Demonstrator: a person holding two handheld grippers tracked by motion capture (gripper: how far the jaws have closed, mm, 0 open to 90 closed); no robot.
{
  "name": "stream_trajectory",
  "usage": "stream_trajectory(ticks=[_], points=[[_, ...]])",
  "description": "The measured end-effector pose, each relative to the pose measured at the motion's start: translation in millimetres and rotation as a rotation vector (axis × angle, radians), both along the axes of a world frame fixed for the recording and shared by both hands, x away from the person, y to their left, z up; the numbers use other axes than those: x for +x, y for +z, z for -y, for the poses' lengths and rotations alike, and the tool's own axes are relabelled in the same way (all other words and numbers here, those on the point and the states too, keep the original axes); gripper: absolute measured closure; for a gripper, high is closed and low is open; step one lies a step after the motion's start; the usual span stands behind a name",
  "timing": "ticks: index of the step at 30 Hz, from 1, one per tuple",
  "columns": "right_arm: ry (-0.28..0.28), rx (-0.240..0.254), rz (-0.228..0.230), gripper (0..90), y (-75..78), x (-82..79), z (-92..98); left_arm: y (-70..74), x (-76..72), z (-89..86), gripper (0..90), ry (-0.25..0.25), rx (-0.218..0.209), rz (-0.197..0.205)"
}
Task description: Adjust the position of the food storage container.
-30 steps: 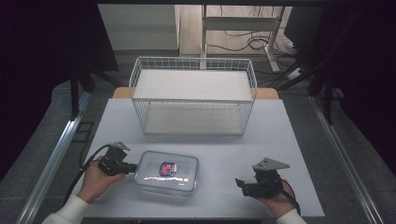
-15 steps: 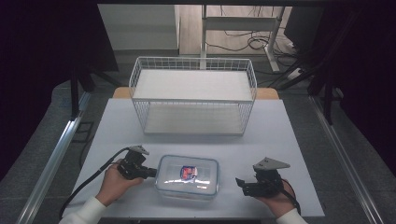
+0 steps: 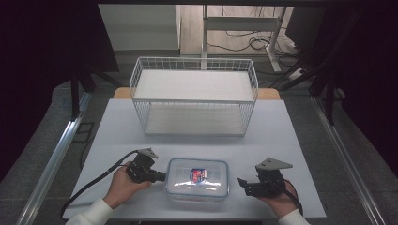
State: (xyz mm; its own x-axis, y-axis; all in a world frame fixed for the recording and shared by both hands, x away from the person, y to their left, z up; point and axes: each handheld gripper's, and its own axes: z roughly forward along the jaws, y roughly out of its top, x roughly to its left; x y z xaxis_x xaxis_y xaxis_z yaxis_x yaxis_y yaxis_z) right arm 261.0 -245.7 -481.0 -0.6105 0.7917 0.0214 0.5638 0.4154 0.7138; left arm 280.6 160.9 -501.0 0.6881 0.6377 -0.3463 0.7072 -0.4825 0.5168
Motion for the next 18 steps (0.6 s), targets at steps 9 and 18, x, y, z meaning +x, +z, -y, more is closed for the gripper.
stream_trajectory(ticks=[9, 18], points=[[0.000, 0.035, 0.013, 18.2, 6.0, 0.6, 3.3, 3.7, -2.6, -5.8, 90.0, 0.038, 0.015, 0.058], [-0.003, 0.048, 0.033, 18.2, 11.0, 1.5, 7.8, 26.7, -12.1, -23.0, 88.1, 0.124, -0.065, 0.160]])
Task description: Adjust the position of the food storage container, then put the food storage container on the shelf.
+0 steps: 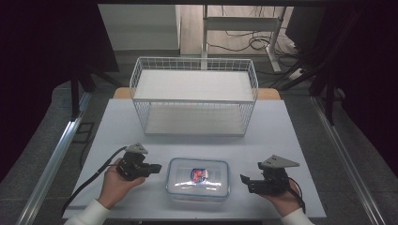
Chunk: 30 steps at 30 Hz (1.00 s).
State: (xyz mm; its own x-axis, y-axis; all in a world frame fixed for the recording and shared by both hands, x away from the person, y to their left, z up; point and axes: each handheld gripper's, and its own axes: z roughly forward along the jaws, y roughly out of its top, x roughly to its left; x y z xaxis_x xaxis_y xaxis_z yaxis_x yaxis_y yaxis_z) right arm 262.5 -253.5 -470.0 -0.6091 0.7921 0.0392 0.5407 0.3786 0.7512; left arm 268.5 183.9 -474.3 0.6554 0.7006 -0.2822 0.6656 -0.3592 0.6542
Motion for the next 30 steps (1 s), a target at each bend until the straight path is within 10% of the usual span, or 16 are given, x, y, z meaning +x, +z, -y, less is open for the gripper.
stream_trajectory(ticks=[4, 9, 30], points=[[-0.002, 0.005, 0.002, 18.2, 1.5, 0.6, 0.1, 7.5, -8.4, -12.8, 64.9, 0.056, -0.078, 0.032], [0.000, 0.015, 0.002, 18.2, 1.0, 3.2, -1.4, 4.1, -14.9, -19.5, 28.8, 0.096, -0.169, -0.030], [0.066, 0.150, -0.115, 15.4, -0.5, -4.1, -9.4, -20.6, -8.4, 6.6, 16.0, 0.025, -0.372, -0.201]])
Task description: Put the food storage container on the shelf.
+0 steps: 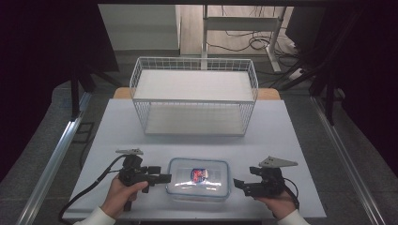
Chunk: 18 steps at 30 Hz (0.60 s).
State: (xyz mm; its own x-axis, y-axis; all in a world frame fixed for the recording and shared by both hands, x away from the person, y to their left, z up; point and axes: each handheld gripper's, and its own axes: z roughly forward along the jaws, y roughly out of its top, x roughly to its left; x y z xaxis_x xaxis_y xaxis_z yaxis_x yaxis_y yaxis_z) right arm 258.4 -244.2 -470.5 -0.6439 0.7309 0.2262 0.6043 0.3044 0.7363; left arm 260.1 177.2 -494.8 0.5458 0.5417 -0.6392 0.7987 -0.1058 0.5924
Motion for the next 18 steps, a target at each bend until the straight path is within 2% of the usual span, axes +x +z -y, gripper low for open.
stream_trajectory(ticks=[2, 5, 9, 10, 11, 12, 18], points=[[0.001, -0.004, -0.002, 15.4, -1.0, 0.1, -0.6, -7.4, 2.8, 4.7, 16.3, -0.022, 0.004, -0.031], [0.004, 0.001, -0.016, 15.4, -3.1, 0.0, -2.0, -12.2, 3.2, 9.2, 16.9, -0.043, 0.000, -0.052], [0.016, 0.027, -0.047, 15.0, -6.7, -0.6, -6.4, -17.5, 6.2, 10.0, 16.8, -0.047, -0.008, -0.071], [0.028, 0.049, -0.076, 13.9, -9.1, -0.3, -9.2, -18.6, 6.9, 10.7, 16.8, -0.053, -0.011, -0.076], [0.028, 0.049, -0.076, 13.9, -9.1, -0.3, -9.2, -20.1, 7.6, 11.9, 16.8, -0.060, -0.024, -0.083], [0.032, 0.060, -0.095, 13.2, -10.3, 0.0, -10.9, -21.6, 8.3, 13.0, 16.8, -0.064, -0.038, -0.092], [0.059, 0.152, -0.208, 11.0, -20.0, 6.5, -20.6, -29.1, 12.0, 15.4, 18.0, -0.063, -0.062, -0.127]])
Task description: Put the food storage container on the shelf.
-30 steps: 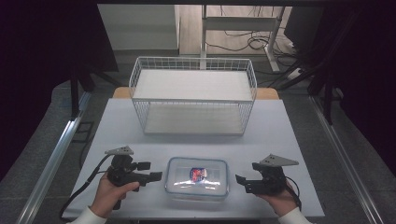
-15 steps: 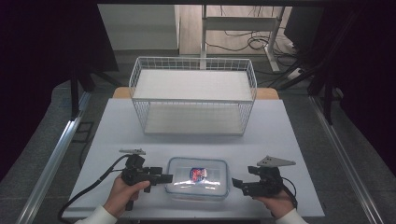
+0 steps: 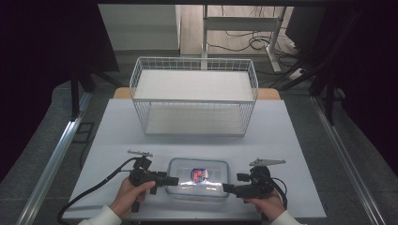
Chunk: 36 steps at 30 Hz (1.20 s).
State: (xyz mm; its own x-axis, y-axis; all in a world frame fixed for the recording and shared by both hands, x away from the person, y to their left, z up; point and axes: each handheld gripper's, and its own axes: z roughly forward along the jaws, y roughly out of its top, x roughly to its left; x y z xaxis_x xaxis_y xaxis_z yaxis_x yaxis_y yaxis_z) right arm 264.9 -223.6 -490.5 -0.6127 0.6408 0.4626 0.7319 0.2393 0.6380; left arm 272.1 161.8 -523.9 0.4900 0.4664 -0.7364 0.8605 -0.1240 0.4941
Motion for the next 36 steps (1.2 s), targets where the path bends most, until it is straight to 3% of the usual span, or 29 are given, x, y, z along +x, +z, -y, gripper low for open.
stream_trajectory(ticks=[7, 11, 12, 16, 22, 36], points=[[-0.011, 0.074, -0.129, 13.0, -13.4, 13.5, -7.0, -4.9, 2.6, -3.4, 21.3, 0.008, -0.023, -0.025], [-0.006, 0.088, -0.163, 18.2, -16.5, 14.5, -8.5, -5.5, 2.8, -5.9, 25.8, 0.020, -0.032, -0.027], [-0.007, 0.114, -0.193, 22.6, -17.6, 14.4, -8.3, -5.4, 2.6, -6.3, 28.9, 0.024, -0.036, -0.025], [-0.020, 0.139, -0.233, 24.7, -19.5, 15.0, -6.6, -4.5, 1.6, -7.9, 32.4, 0.036, -0.034, -0.021], [-0.052, 0.177, -0.264, 33.0, -19.4, 16.2, -1.2, -4.3, 1.3, -8.4, 38.0, 0.049, -0.021, -0.023], [-0.056, 0.199, -0.264, 43.7, -14.0, 13.1, 4.8, 0.8, -2.3, -12.1, 45.0, 0.055, -0.024, -0.016]])
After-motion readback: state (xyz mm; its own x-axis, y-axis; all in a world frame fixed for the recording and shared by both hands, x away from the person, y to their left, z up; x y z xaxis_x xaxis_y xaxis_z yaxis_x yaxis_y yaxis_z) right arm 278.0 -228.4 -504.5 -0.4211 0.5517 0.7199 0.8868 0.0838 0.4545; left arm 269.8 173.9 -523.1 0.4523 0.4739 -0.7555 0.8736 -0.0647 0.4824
